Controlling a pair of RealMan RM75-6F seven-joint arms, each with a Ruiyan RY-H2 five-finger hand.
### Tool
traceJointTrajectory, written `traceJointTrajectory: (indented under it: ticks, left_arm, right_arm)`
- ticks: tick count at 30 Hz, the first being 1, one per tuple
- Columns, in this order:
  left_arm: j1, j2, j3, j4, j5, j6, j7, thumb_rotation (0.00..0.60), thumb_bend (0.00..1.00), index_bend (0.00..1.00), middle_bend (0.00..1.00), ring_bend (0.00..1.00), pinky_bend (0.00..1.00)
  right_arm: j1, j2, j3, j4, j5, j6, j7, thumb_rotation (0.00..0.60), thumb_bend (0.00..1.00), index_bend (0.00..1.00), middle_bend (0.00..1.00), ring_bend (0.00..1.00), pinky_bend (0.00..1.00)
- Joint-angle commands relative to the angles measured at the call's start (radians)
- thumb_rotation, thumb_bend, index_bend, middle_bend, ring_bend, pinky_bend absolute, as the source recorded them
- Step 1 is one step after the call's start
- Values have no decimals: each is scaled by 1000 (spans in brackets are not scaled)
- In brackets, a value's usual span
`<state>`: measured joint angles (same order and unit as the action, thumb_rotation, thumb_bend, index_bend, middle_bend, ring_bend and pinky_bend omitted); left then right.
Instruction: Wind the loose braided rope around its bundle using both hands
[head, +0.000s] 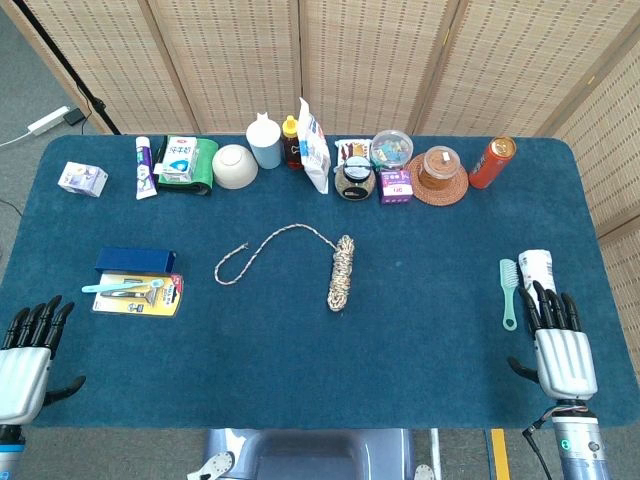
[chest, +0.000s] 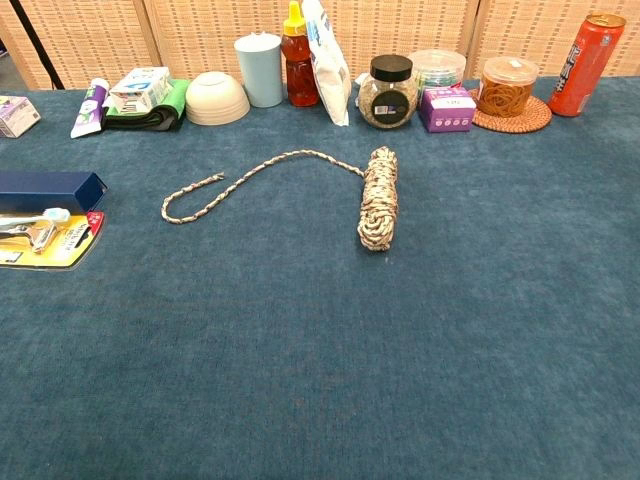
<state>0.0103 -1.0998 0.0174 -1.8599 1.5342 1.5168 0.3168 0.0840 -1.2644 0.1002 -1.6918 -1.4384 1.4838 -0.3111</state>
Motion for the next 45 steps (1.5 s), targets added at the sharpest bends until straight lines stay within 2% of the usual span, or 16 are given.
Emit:
traceJointTrajectory:
  ticks: [1,16,21,29,31,32,34,36,41,44,45]
  left_arm:
    - [0,2,-1,-7,-10,-3,2,600,105,0,0,0,0]
    - [-7,2,6,-11,5,-11,-9,600,105,0,0,0,0]
    - [-2,-1,10,-8,40,13,-21,600,105,0,0,0,0]
    - [-16,-20,14,8,62,-3,-22,600,106,0,0,0,0]
    - [-57,-43,-13,19,45,-52,-80,600,106,9,0,0,0]
    - [-88,-57,-45,30,21,-79,-120,600,110,56,0,0,0]
    - [-129,-89,-99,65,-19,-104,-125,600,140,217,0,0,0]
    - [-158,-116,-130,86,-47,-121,-113,600,173,294,0,0,0]
    - [-260,-151,-194,92,-142,-237,-37,600,187,308,0,0,0]
    - [-298,-170,-207,102,-168,-279,-12,600,187,309,0,0,0]
    - [-328,-190,-212,111,-187,-321,3,600,187,309,0,0,0]
  right_arm:
    - [-4,0,5,1,-1,15,4,600,0,0,0,0,0]
    - [-21,2,-8,-29,-32,58,-17,600,0,0,0,0,0]
    - [-17,6,-14,-35,-48,54,-8,600,0,0,0,0,0]
    - [-18,21,-17,-49,-45,43,31,600,0,0,0,0,0]
    - [-17,26,-19,-52,-44,38,43,600,0,0,0,0,0]
    - [-17,29,-21,-56,-45,34,51,600,0,0,0,0,0]
    - [-16,33,-24,-59,-49,32,58,600,0,0,0,0,0]
    - [-17,37,-26,-62,-53,31,63,600,0,0,0,0,0]
    - [-14,40,-27,-64,-47,22,72,600,0,0,0,0,0]
    - [-13,41,-26,-64,-43,17,76,600,0,0,0,0,0]
    - [-12,42,-25,-65,-41,15,78,600,0,0,0,0,0]
